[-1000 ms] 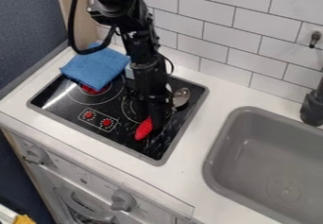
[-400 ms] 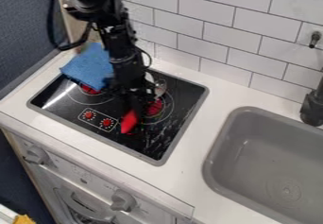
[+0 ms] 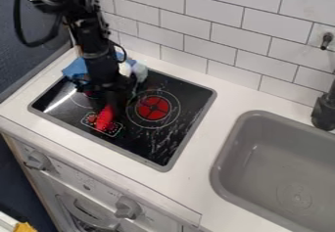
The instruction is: Take the red spoon and placed it on the stove
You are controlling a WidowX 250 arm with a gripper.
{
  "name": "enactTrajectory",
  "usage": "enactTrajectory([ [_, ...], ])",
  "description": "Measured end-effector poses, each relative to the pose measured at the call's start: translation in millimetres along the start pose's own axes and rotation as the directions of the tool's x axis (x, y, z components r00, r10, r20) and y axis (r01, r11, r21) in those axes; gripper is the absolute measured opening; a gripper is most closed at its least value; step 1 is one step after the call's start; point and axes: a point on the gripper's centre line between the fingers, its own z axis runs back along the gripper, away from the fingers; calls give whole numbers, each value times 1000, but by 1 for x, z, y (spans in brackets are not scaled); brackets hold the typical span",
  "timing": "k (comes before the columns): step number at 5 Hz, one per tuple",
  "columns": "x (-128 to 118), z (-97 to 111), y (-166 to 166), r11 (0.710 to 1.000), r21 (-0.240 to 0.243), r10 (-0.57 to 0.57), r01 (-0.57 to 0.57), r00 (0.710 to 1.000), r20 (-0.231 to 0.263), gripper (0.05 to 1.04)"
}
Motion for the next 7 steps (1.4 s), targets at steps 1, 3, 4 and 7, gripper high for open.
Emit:
enactTrajectory([
  [1,5,8,18,997,-4,79,-79,996,45,394],
  [3,18,10,40,986,27,161,-163,985,60,394],
  [4,21,11,42,983,32,180,-182,981,66,394],
  [7,10,-1,23,994,33,98,-100,994,46,394],
])
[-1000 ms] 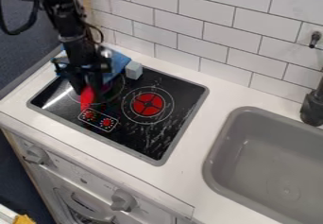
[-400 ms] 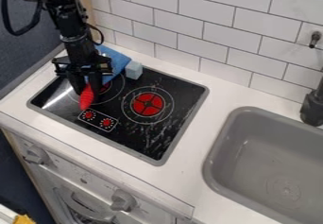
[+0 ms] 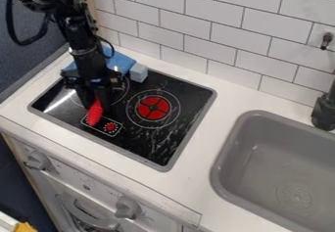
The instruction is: Take the red spoon and placed it on the stove
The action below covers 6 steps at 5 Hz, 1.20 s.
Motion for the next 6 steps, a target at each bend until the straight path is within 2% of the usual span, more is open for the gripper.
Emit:
enactTrajectory([
  [1,-7,4,-18,994,47,-105,103,993,46,394],
  [3,-12,-4,-37,980,36,-197,196,979,45,394],
  [4,-14,-12,-44,976,30,-216,216,976,11,458],
  [5,-15,-13,-44,978,26,-207,207,978,-10,777],
  [6,-13,-13,-47,976,24,-215,215,977,-7,997],
])
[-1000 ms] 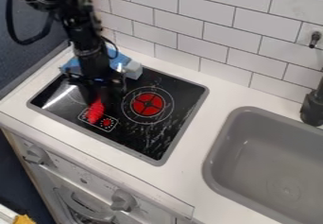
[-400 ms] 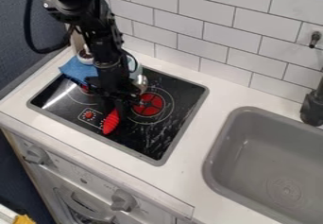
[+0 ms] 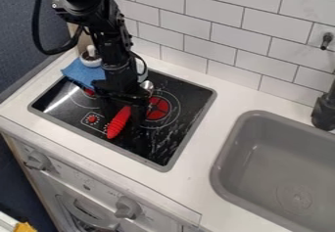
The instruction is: Take the red spoon and placed it on the stove
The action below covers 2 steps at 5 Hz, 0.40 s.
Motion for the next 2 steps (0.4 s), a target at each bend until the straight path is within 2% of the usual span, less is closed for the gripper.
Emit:
enactTrajectory([
  [1,-1,0,-2,1000,-11,1,-1,1000,-6,1003],
  [2,7,16,-8,999,-38,-18,20,999,50,1001],
])
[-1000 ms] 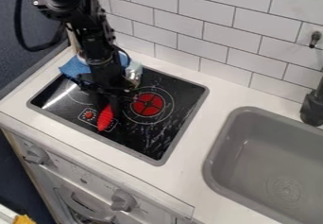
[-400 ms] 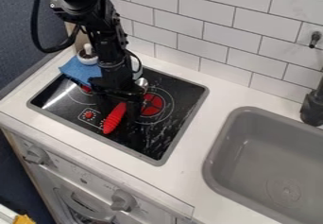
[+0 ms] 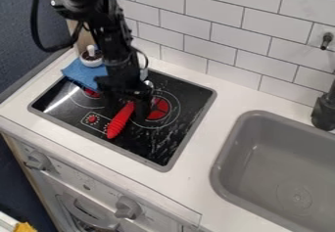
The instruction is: Take the red spoon and placed it on the stove
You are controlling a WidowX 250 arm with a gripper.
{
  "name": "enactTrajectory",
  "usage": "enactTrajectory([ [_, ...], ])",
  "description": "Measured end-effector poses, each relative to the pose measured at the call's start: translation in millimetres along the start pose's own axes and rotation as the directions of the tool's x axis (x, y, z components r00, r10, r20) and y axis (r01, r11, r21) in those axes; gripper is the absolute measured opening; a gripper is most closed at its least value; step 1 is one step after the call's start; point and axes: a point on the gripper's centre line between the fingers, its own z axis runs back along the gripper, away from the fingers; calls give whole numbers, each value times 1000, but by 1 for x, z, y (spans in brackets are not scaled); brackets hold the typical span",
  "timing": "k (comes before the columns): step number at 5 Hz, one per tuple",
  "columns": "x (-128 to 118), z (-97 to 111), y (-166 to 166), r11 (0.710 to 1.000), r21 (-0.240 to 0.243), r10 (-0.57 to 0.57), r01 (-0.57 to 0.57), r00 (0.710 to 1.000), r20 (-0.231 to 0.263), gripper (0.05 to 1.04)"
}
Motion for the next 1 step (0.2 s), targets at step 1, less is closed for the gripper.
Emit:
enactTrajectory([
  [1,6,31,-8,1000,-1,-28,29,997,67,1001],
])
